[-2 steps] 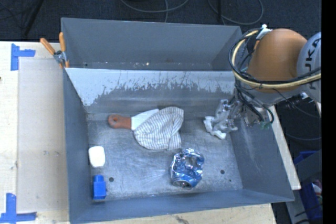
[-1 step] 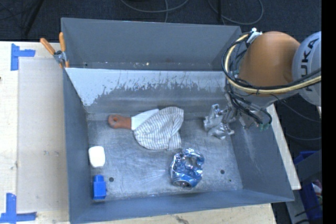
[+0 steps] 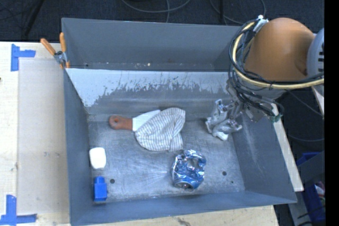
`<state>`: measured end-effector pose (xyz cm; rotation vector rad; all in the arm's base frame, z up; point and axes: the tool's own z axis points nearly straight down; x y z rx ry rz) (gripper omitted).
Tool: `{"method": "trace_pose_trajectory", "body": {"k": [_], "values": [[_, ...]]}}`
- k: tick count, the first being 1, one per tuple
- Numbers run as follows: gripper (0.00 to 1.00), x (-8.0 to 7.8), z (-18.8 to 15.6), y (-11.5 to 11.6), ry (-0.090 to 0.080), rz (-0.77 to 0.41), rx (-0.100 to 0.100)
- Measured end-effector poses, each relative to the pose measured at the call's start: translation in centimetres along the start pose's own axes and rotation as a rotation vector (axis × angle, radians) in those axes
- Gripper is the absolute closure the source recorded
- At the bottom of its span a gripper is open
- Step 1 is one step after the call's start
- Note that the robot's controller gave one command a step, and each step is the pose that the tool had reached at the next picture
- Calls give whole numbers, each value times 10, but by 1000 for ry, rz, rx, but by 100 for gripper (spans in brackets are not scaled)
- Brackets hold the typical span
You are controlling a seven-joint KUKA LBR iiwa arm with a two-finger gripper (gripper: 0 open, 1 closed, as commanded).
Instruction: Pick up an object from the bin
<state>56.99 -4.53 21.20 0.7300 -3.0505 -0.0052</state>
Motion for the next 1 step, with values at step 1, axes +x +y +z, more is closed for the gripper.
{"method": "trace_pose_trajectory", "body": {"k": [1], "values": [[100, -30, -39, 4, -8, 199, 5]]}}
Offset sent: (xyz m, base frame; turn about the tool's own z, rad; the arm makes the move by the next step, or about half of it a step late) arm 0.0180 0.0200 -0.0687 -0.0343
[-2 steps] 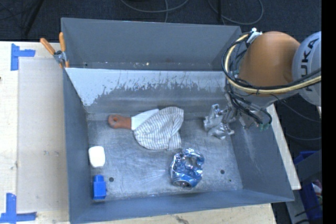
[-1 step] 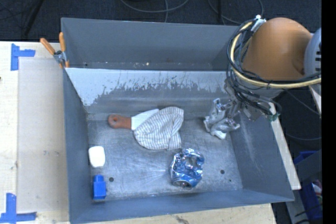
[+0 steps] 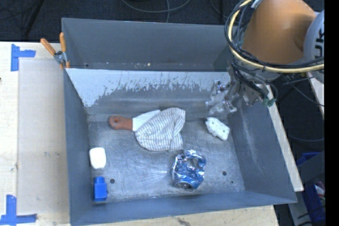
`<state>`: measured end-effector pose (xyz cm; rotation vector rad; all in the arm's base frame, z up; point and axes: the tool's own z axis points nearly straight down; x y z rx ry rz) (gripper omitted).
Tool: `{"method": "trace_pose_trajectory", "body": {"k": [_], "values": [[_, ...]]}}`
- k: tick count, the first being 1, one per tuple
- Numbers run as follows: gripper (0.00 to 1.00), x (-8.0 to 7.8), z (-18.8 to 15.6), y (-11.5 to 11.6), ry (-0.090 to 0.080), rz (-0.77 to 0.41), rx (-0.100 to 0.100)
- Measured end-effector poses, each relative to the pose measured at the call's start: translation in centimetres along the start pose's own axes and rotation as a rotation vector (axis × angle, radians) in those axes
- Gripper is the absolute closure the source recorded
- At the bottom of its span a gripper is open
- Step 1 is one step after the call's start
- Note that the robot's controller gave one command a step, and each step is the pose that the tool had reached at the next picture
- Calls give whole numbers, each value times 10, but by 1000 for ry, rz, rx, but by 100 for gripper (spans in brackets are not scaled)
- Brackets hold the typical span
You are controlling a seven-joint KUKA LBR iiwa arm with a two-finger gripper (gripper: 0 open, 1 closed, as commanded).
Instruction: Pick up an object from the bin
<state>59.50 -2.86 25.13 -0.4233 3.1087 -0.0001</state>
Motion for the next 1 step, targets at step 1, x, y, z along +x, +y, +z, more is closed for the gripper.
{"method": "trace_pose_trajectory", "body": {"k": [1], "values": [[0, 8, 113, 7, 11, -234, -6]]}}
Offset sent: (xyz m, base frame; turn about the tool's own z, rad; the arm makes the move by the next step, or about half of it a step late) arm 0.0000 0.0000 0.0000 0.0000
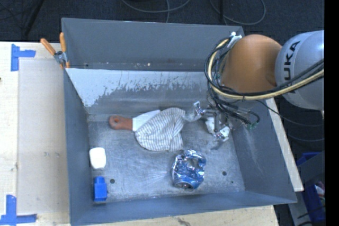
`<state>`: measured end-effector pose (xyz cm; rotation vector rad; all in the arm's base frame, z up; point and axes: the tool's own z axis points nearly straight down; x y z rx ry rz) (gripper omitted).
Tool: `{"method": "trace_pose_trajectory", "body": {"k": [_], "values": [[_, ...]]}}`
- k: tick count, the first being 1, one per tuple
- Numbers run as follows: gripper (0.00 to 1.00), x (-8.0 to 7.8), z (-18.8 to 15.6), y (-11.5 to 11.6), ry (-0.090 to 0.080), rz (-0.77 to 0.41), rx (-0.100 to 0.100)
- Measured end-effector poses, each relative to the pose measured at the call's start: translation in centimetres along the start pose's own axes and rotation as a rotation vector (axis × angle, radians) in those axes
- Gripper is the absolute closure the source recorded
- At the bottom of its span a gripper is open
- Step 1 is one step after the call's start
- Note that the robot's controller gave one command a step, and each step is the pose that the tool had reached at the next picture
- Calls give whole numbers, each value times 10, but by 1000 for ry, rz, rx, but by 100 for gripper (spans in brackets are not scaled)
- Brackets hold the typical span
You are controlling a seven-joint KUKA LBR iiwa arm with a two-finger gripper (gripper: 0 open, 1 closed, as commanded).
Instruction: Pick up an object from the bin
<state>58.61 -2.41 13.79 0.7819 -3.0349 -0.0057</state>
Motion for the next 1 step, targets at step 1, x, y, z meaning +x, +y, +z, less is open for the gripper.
{"method": "trace_pose_trajectory", "body": {"k": [1], "values": [[0, -1, -5, -1, -6, 1, 4]]}}
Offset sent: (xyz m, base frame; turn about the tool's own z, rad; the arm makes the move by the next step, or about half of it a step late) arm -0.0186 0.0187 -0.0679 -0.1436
